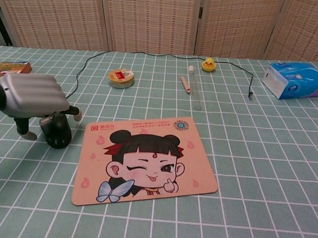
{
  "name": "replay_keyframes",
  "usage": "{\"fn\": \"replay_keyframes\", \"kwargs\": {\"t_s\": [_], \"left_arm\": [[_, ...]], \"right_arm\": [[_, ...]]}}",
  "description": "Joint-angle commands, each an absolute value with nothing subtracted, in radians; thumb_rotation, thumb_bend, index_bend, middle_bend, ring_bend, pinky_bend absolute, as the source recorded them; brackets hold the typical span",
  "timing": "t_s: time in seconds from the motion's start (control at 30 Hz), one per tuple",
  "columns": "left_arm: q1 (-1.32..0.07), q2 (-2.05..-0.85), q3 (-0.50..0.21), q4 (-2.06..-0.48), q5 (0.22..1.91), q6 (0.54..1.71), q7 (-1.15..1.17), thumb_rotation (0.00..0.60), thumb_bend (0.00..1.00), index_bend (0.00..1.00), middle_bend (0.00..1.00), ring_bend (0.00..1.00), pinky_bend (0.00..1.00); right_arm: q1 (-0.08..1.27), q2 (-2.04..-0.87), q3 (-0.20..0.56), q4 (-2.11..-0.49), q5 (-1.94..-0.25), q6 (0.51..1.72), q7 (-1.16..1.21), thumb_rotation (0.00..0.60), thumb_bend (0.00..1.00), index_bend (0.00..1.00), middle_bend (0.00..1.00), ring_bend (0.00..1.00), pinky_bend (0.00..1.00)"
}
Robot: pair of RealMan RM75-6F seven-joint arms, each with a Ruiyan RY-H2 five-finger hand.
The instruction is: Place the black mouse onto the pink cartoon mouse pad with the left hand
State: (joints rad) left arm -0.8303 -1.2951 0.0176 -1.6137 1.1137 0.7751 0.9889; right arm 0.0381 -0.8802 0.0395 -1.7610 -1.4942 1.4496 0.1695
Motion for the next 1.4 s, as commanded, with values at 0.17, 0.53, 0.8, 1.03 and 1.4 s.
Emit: {"fn": "replay_keyframes", "kwargs": {"t_s": [0.17,0.53,0.8,1.03,1.4], "left_arm": [[-0.847,-1.302,0.038,-1.608,1.081,0.784,0.994,0.6,0.11,0.3,1.0,1.0,1.0],[-0.859,-1.302,0.057,-1.607,1.086,0.802,0.943,0.6,0.11,0.35,0.97,1.0,1.0],[-0.856,-1.315,0.071,-1.58,1.129,0.816,0.898,0.6,0.12,0.42,0.96,1.0,1.0],[-0.853,-1.331,0.077,-1.553,1.138,0.821,0.874,0.6,0.16,0.47,0.96,1.0,1.0],[-0.836,-1.309,0.07,-1.605,1.234,0.879,0.797,0.6,0.17,0.58,0.96,1.0,1.0]], "right_arm": [[0.038,-0.881,0.039,-1.76,-1.492,1.448,0.169,0.6,0.35,0.51,0.5,0.58,0.72],[0.042,-0.882,0.04,-1.758,-1.487,1.439,0.171,0.6,0.35,0.51,0.5,0.58,0.72],[0.043,-0.884,0.039,-1.757,-1.486,1.434,0.17,0.6,0.35,0.51,0.5,0.58,0.72],[0.042,-0.882,0.039,-1.757,-1.485,1.436,0.171,0.6,0.35,0.51,0.5,0.58,0.72],[0.042,-0.882,0.04,-1.757,-1.485,1.437,0.172,0.6,0.35,0.51,0.5,0.58,0.72]]}}
